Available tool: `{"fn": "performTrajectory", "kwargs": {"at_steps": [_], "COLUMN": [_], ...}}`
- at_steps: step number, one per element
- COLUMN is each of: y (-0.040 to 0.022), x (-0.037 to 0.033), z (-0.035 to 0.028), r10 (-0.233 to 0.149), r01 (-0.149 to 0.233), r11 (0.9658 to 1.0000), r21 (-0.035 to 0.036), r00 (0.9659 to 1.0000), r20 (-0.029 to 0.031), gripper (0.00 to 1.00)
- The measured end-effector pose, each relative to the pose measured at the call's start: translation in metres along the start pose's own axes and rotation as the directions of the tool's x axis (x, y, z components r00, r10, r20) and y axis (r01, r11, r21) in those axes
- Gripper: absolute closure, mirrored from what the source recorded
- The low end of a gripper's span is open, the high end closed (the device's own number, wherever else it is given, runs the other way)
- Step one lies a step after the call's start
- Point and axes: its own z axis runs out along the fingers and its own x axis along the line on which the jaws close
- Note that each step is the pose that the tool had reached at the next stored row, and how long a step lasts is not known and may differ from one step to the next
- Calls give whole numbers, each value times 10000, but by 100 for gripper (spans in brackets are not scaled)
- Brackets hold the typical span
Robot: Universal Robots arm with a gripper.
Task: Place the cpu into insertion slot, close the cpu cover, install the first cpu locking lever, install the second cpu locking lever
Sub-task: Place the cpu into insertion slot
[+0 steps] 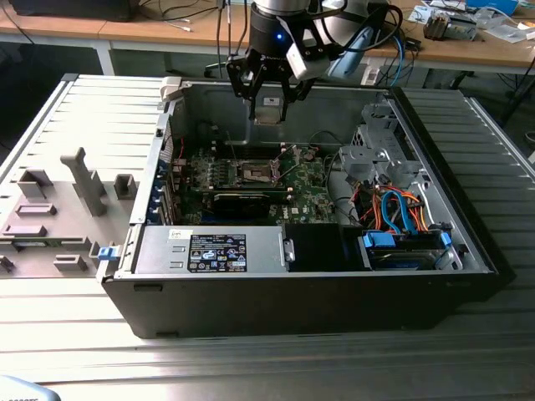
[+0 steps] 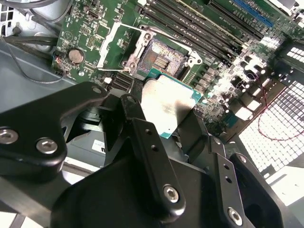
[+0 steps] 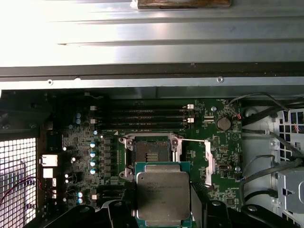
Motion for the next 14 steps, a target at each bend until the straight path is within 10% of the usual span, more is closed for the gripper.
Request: {"fn": "performTrajectory", "kwargs": {"at_steps": [14], "y": [0], "x": [0], "z": [4], "r10": [381], "r01": [-381], "r11": [9993], "r21": [-7], "r00": [9993], "r20": [13], "gripper": [45]}}
